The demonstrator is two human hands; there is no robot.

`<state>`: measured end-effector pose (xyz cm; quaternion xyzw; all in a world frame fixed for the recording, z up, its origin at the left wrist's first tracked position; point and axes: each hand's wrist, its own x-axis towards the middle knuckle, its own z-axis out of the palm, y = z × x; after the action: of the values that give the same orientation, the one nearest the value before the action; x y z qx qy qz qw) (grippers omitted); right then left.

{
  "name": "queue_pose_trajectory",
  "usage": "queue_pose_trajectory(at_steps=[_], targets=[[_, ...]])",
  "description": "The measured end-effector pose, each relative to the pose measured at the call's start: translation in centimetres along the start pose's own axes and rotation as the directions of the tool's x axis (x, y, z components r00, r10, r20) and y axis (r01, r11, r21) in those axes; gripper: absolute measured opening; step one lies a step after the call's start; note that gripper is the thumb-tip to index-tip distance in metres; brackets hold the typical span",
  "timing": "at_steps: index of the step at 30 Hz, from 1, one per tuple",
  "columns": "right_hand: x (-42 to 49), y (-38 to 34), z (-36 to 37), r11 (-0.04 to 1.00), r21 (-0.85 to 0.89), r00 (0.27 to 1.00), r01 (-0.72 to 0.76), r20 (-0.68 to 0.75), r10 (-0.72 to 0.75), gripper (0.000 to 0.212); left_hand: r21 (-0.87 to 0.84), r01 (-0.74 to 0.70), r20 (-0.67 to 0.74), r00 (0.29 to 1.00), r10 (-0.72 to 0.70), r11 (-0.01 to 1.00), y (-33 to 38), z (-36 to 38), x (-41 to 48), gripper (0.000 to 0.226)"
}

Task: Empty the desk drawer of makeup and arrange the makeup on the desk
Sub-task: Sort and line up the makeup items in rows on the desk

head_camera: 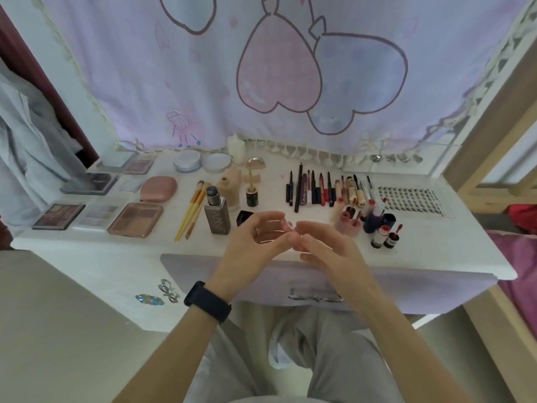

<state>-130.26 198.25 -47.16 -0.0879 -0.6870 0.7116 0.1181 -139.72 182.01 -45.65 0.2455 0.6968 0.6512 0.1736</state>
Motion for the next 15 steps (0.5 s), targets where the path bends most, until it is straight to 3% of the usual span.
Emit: queue_pose_trajectory(at_steps=[15], targets=[[1.4, 2.2, -0.6, 0.949, -0.267, 0.984, 0.169, -0.002, -0.176, 0.033, -0.06, 0.083, -0.016, 0.996, -0.084, 0.995, -1.9, 0.6, 0.8, 0.047]])
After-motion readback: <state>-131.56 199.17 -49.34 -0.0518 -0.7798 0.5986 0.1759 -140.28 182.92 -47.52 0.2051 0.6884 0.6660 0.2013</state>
